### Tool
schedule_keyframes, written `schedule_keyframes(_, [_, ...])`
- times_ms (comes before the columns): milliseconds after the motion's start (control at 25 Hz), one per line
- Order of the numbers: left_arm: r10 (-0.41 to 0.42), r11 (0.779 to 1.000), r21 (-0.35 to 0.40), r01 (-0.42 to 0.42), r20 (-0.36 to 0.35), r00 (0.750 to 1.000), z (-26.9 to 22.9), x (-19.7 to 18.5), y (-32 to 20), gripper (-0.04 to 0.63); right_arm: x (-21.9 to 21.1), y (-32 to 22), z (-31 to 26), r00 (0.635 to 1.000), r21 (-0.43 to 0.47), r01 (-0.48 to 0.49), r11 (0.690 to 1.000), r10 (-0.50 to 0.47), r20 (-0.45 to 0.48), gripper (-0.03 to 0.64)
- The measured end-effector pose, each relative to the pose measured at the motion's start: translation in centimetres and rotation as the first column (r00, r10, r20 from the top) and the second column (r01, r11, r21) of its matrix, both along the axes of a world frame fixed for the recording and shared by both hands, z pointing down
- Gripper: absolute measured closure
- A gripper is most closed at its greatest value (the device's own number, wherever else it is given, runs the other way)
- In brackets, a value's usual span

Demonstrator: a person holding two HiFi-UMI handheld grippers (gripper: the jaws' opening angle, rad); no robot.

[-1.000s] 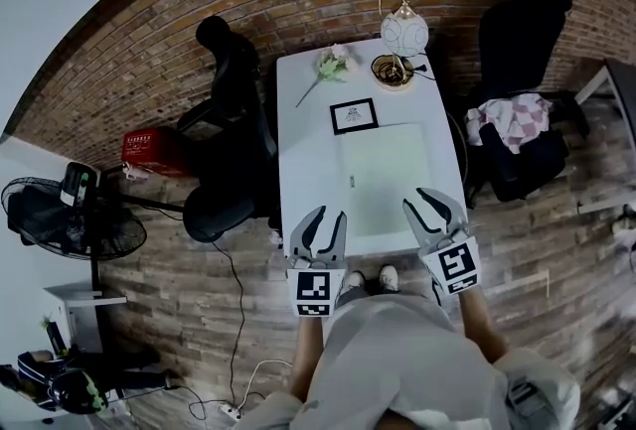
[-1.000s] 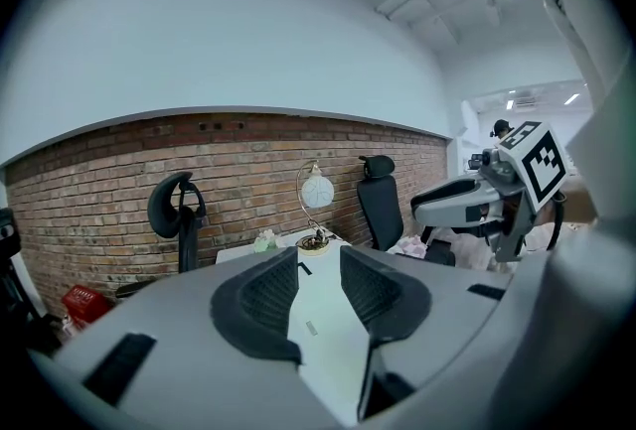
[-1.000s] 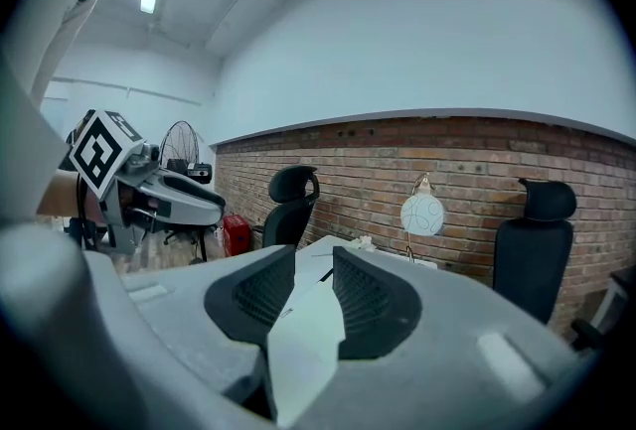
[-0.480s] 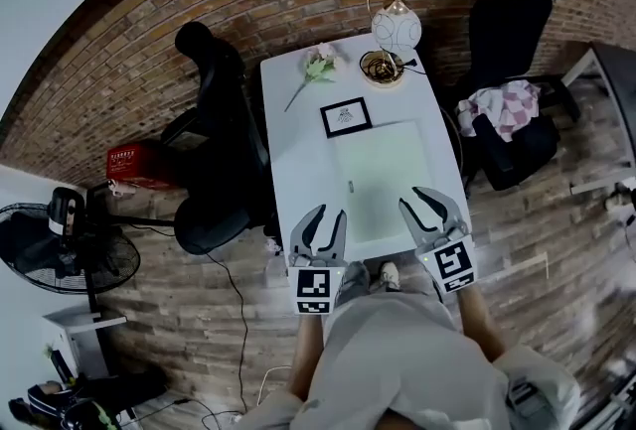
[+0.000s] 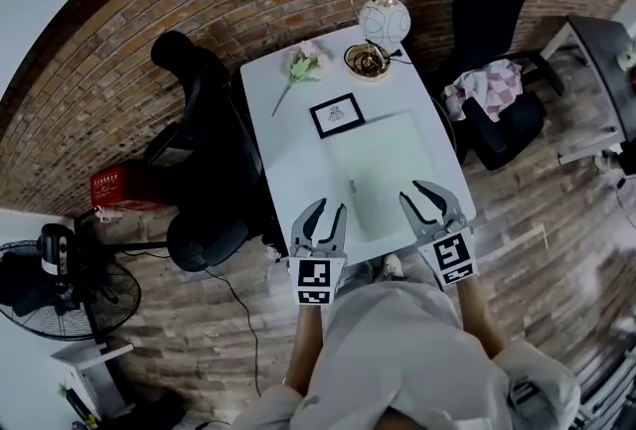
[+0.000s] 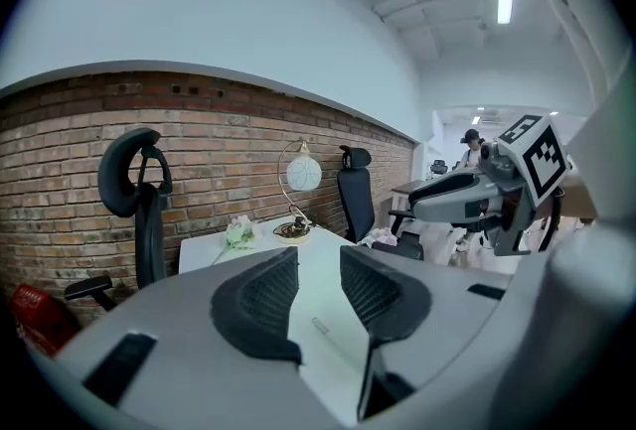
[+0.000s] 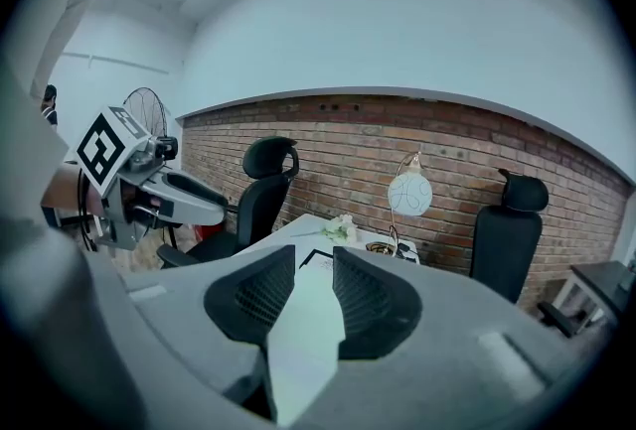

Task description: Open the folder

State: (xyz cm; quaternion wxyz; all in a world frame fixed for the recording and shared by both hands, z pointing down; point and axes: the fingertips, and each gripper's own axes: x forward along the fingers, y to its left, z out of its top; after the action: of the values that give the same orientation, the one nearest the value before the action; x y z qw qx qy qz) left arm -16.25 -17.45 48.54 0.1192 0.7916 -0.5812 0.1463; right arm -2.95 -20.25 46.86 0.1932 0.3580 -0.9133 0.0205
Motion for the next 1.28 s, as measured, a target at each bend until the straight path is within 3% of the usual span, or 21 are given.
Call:
schedule_keyframes(240, [0.080,0.996,-0.046,-0.081,-0.022,0.997,2.5,-0.5,-0.9,0.466,-0.8,0.4,1.7,0.997,-0.007,-0.019,1.000,0.019,-0.077,0.499])
schedule_keyframes(560, [0.151,0.981,-0.113,-0.155,-0.047,0.987,6.1,0.0,-1.2,0.468,-1.9,1.6,3.8,0.997,-0.080,-0.049,0.996,0.044,-0.069,0.499])
schedule_keyframes(1280, [0.138,0.962,-0.229,-0.148,-0.060,0.989,12.7,1.0,0.2,0.471,-3.1,3.9,9.9,0.970,-0.130,0.133,0.983,-0.156,-0.189,0.489])
